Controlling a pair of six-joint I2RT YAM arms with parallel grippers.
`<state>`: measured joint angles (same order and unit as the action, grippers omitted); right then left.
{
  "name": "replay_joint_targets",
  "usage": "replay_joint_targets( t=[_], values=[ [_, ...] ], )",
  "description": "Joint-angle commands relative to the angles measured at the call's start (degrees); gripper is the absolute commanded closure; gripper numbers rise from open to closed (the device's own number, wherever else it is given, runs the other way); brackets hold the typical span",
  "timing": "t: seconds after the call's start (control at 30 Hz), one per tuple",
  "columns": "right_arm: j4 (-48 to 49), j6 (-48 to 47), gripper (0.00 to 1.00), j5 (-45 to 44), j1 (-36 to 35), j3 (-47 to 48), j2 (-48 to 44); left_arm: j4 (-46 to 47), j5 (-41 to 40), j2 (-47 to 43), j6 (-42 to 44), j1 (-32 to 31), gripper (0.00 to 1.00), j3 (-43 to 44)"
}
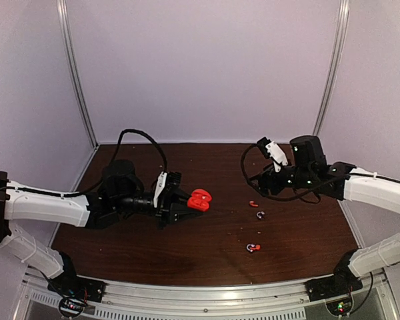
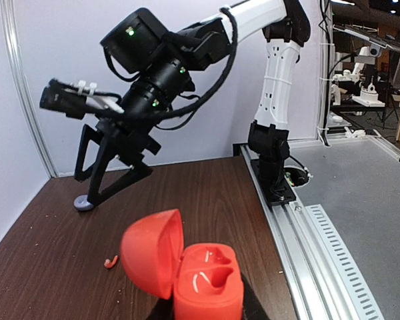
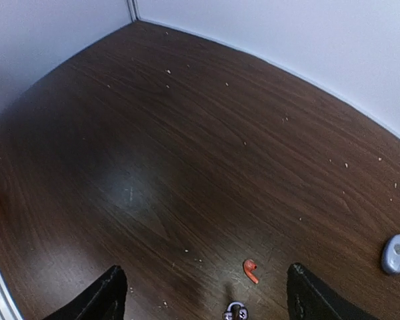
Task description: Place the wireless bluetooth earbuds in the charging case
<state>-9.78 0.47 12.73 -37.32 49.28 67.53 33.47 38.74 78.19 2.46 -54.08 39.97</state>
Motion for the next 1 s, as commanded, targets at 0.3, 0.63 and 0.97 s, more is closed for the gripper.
replay_joint_targets(
  t=[0.3,0.63,0.97],
  values=[
    [-15.89,-3.98,0.28,-6.23,4.8,11.76,23.69,5.31,1.06,-1.81,-1.3,1.83,0.99,-2.72],
    [-15.09,-3.89,0.25,-0.78,8.4,14.67,31.69,6.37,1.85,-0.77,-1.65,2.22,0.99,-2.79],
    [-15.27,-3.46,0.26,1.4,8.78,15.75,37.41,6.6,1.75,-1.11,-1.67,2.58,0.99,-3.29]
  ],
)
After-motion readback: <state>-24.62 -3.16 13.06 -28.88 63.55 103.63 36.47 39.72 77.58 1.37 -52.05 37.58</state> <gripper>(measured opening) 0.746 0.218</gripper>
